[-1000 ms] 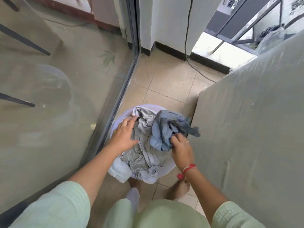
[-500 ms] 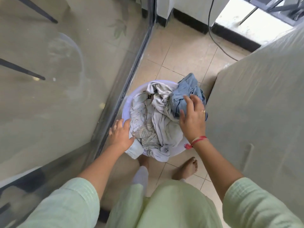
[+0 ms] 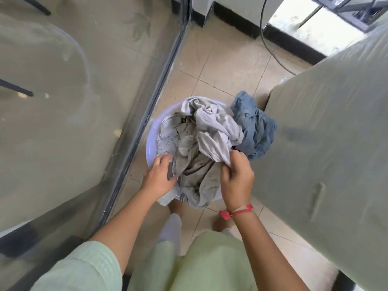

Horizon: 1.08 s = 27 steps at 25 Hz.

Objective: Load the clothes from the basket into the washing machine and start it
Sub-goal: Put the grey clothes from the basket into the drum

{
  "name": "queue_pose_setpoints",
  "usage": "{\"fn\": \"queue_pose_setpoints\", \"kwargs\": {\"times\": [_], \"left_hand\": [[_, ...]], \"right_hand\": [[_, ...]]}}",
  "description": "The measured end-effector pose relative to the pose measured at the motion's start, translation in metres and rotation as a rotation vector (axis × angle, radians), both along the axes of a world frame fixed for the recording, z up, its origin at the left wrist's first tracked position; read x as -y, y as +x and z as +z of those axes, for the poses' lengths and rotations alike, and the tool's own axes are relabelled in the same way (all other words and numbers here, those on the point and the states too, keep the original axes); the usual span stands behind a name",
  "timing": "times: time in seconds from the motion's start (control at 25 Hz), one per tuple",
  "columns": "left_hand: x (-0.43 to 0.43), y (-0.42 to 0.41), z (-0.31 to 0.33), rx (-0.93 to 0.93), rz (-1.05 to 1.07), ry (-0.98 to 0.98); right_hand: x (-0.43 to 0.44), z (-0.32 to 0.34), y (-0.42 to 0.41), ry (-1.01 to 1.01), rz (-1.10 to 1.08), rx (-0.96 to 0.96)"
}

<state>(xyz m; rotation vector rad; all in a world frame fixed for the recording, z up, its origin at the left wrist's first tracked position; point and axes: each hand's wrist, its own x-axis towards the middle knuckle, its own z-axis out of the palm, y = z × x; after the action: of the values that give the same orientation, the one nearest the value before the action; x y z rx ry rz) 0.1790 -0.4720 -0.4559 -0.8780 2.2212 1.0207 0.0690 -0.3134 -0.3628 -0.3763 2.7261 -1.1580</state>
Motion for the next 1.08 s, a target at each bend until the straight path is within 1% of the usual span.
{"fn": "queue_pose_setpoints", "kwargs": {"times": [0.08, 0.12, 0.24, 0.36, 0.44, 0.52, 0.6, 0.72, 0.92, 1.0, 1.08], "left_hand": [[0.004, -0.011, 0.015, 0.002, 0.073, 0.091], [0.007, -0.015, 0.021, -0.021, 0.122, 0.116], [0.013, -0.021, 0.046, -0.121, 0.221, 0.188], [0.016, -0.035, 0.104, -0.231, 0.322, 0.227], [0.019, -0.044, 0.147, -0.254, 0.383, 0.242], [0.019, -0.049, 0.181, -0.252, 0.321, 0.250], [0.014, -0.052, 0.207, -0.238, 0.205, 0.280], [0.001, -0.058, 0.224, -0.262, 0.071, 0.282], [-0.020, -0.060, 0.243, -0.297, 0.110, 0.276], [-0.017, -0.063, 0.265, -0.298, 0.104, 0.225], [-0.011, -0.067, 0.294, -0.331, 0.143, 0.149]], "right_hand": [[0.008, 0.040, 0.009, -0.021, 0.136, -0.087], [0.015, 0.055, 0.011, -0.019, 0.160, -0.092], [0.026, 0.097, 0.004, -0.107, 0.066, -0.092], [0.016, 0.153, -0.017, -0.211, -0.043, -0.103], [0.010, 0.193, -0.029, -0.239, -0.029, -0.117], [0.006, 0.232, -0.035, -0.231, 0.019, -0.172], [0.001, 0.259, -0.040, -0.229, 0.001, -0.245], [-0.007, 0.297, -0.040, -0.291, -0.019, -0.354], [-0.004, 0.371, -0.038, -0.439, 0.119, -0.504], [0.000, 0.399, -0.048, -0.505, 0.127, -0.576], [0.007, 0.428, -0.058, -0.545, 0.124, -0.628]]}}
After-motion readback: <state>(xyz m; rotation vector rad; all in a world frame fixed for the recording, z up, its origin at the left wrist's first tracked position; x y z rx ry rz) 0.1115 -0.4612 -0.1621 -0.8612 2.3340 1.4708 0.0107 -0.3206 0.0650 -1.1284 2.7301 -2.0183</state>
